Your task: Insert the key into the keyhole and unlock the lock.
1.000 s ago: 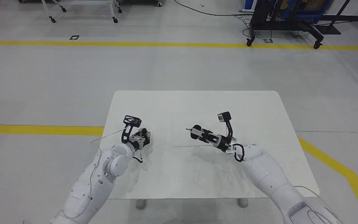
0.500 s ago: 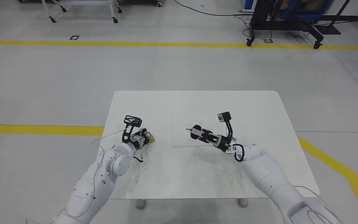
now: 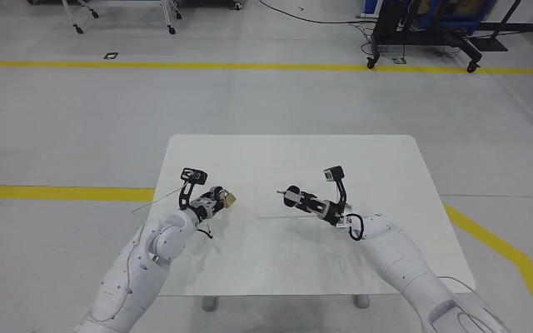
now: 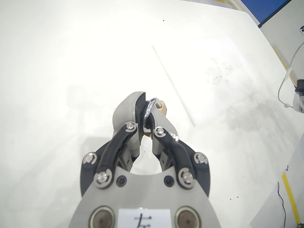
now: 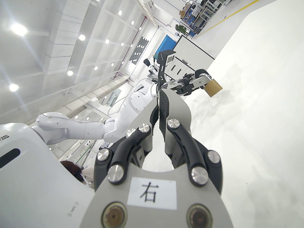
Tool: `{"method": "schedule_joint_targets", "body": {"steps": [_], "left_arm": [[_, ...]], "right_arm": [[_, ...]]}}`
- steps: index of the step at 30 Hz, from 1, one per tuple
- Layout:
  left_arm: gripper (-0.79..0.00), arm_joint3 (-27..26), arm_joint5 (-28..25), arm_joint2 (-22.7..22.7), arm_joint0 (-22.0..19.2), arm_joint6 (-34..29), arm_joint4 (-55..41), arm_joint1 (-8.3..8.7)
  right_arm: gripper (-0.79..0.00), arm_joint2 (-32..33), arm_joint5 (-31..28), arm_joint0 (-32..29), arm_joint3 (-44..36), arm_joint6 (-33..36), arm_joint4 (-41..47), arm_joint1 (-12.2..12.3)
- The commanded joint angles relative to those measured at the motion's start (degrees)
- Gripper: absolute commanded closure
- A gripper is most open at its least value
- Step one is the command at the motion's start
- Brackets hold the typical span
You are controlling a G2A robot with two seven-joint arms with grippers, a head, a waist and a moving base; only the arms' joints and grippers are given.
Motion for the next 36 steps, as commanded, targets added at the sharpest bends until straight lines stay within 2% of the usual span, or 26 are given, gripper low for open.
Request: {"method": "schedule_joint_targets", "body": {"steps": [1,4,6,8,13,15,23,26,28,30,33,36], "left_arm": [[0.000,0.01,0.06,0.04,-0.02,-0.02,0.12,0.00],[0.000,-0.01,-0.03,0.06,0.10,-0.02,-0.32,-0.03],[0.000,0.28,-0.84,-0.50,-0.45,-2.79,-7.59,-0.36],[0.000,1.60,-0.95,-1.09,-2.56,-8.47,-16.22,-0.72],[0.000,7.33,-0.42,-1.06,-8.36,-23.75,-36.75,-1.73],[0.000,9.96,-1.08,-1.44,-10.05,-28.06,-43.22,-1.97],[0.000,9.96,-1.08,-1.44,-10.05,-28.06,-43.22,-1.97],[0.000,11.10,1.92,-1.42,-9.94,-31.35,-49.87,-2.26],[0.000,13.72,5.57,-1.62,-11.47,-37.29,-56.47,-2.47],[0.000,18.12,11.60,-1.47,-14.13,-44.51,-63.39,-2.79],[0.000,23.10,13.84,-0.43,-17.29,-49.10,-68.28,-3.43],[0.000,26.41,14.52,1.19,-19.54,-51.14,-70.38,-4.11]], "right_arm": [[0.000,0.00,0.00,0.00,0.00,0.00,0.00,0.00],[0.000,0.00,0.00,0.00,0.00,0.00,0.00,0.00],[0.000,0.20,0.71,-1.04,-1.66,-1.59,1.62,-0.11],[0.000,0.91,1.49,-1.77,-2.03,-2.83,3.37,-0.06],[0.000,1.90,1.40,-2.17,-2.16,-10.11,-0.87,-0.38],[0.000,2.33,0.64,-2.69,-3.05,-12.42,-2.00,-0.46],[0.000,2.33,0.64,-2.69,-3.05,-12.42,-2.00,-0.46],[0.000,2.37,1.32,-2.81,-3.21,-12.80,-2.71,-0.44],[0.000,3.28,1.30,-3.00,-4.26,-15.22,-7.89,-0.16],[0.000,4.33,0.68,-4.30,-5.87,-18.33,-12.04,0.08],[0.000,6.75,-0.02,-6.39,-9.13,-22.81,-19.50,0.70],[0.000,9.83,0.79,-9.23,-14.36,-27.89,-30.89,1.43]]}}
